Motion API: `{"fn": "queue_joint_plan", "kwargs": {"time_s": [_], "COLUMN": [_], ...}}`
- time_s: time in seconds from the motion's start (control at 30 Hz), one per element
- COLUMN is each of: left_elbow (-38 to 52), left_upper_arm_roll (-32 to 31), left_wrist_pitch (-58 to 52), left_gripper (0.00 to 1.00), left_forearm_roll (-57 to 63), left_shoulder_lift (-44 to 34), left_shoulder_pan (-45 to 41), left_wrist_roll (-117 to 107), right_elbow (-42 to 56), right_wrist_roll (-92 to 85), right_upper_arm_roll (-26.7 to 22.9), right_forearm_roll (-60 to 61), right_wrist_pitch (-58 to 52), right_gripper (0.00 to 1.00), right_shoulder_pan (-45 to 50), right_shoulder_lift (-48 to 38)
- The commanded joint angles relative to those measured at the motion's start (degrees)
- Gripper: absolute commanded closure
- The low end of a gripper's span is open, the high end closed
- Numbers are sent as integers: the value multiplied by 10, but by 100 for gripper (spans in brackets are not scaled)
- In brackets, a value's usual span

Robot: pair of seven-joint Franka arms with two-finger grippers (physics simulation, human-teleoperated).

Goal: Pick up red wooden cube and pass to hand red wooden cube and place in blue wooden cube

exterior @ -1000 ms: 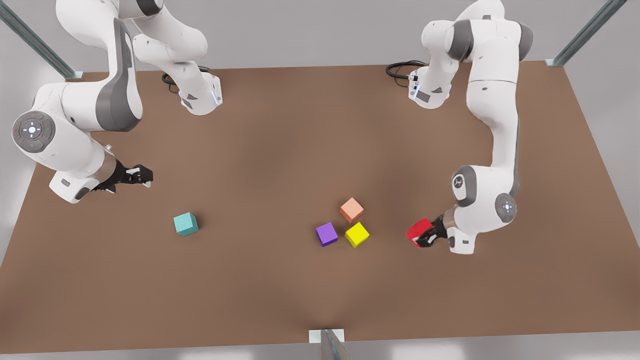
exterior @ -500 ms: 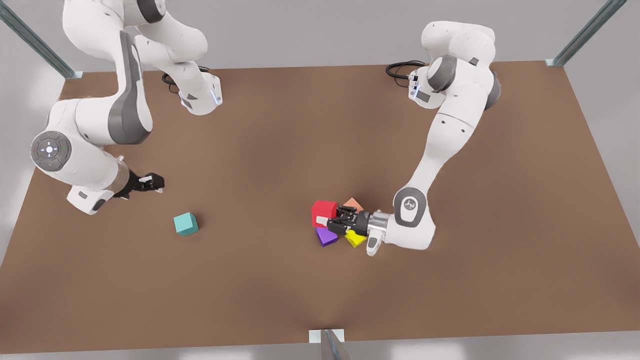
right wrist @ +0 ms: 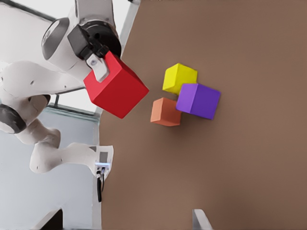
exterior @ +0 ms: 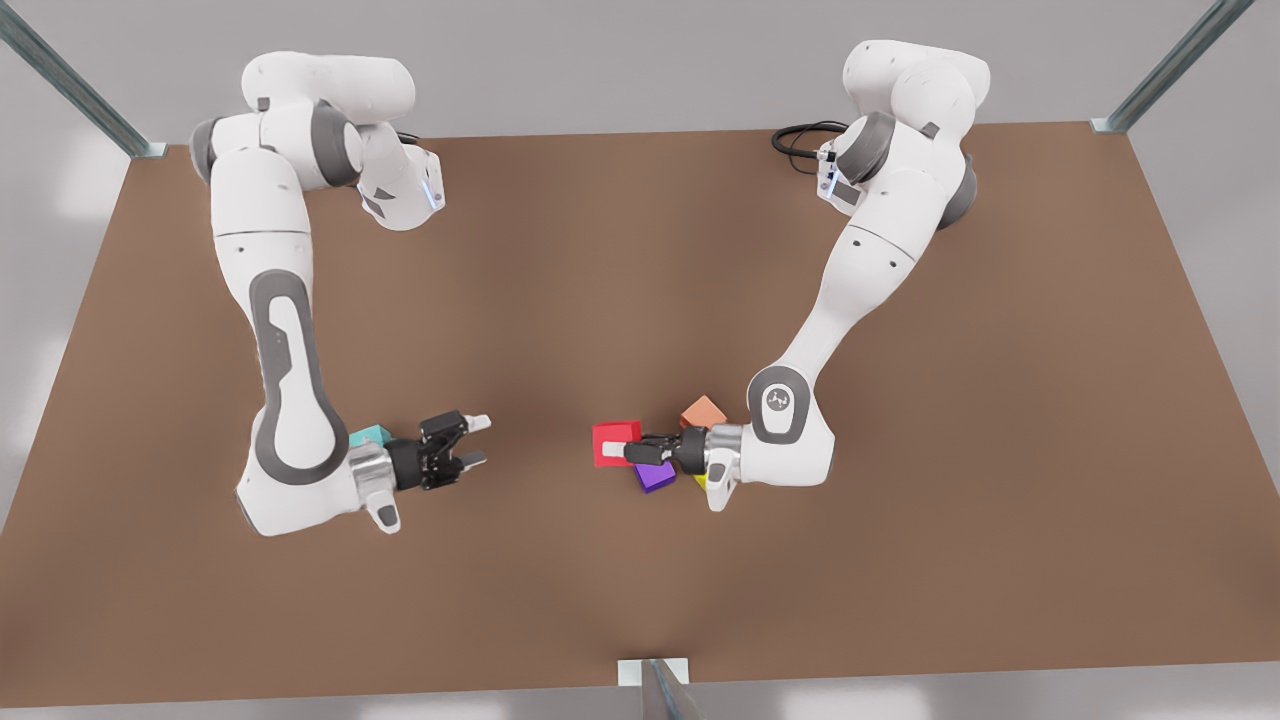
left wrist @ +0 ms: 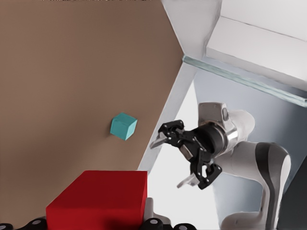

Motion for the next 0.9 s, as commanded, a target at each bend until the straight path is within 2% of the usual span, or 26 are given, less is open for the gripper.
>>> {"fn": "queue_joint_plan", "kwargs": {"time_s": [0.0, 0.33, 0.47, 0.87], "left_elbow": [0, 0, 0, 1], "left_upper_arm_roll": [-1, -1, -1, -8], "left_wrist_pitch": [10, 15, 14, 26], "left_gripper": [34, 34, 34, 34], "left_forearm_roll": [-4, -4, -4, -12], "left_shoulder_lift": [-1, 0, -1, -2], "left_shoulder_pan": [0, 0, 1, 4], "left_wrist_roll": [152, 152, 152, 153], "right_elbow": [14, 24, 24, 20], "right_wrist_roll": [-635, -747, -747, -727], "right_upper_arm_roll": [1, -1, -4, -2], "right_forearm_roll": [71, 169, 188, 257], "right_wrist_pitch": [-9, 70, 113, 136], "right_gripper": [0, 0, 0, 0], "right_shoulder_pan": [17, 68, 81, 112], "right_shoulder_lift": [16, 45, 46, 59]}}
